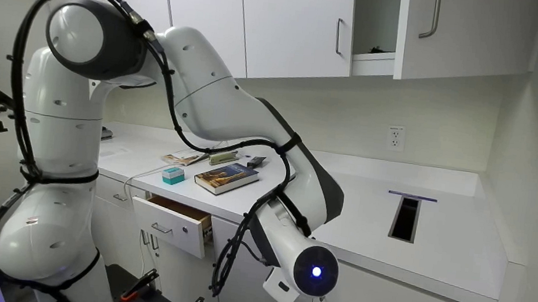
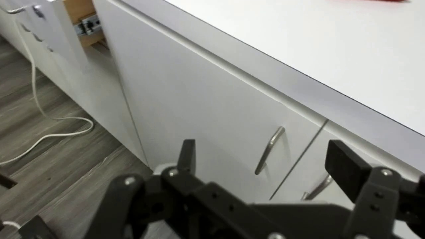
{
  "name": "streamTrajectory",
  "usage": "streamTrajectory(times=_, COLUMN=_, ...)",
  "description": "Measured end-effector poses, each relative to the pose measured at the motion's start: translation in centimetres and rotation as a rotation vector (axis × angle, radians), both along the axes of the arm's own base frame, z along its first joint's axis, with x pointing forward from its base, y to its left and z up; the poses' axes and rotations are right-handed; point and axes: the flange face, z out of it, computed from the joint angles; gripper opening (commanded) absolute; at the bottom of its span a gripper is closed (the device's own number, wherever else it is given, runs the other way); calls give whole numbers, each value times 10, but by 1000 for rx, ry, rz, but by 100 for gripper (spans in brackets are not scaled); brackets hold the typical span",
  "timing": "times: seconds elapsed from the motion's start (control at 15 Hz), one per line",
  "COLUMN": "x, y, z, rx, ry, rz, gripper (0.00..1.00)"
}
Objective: Open the rightmost lower cabinet door
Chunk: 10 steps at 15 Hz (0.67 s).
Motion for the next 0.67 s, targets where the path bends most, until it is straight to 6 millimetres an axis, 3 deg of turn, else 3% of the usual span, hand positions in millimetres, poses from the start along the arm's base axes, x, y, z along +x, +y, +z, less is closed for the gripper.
streamTrajectory(times=0.33, x=-9, y=-12, z=-31, rx=28, ry=5, rz=-282, gripper=100)
streamTrajectory(times=0.67, x=-2, y=-2, z=-67, rx=109, ry=-20, rz=-489, gripper=100)
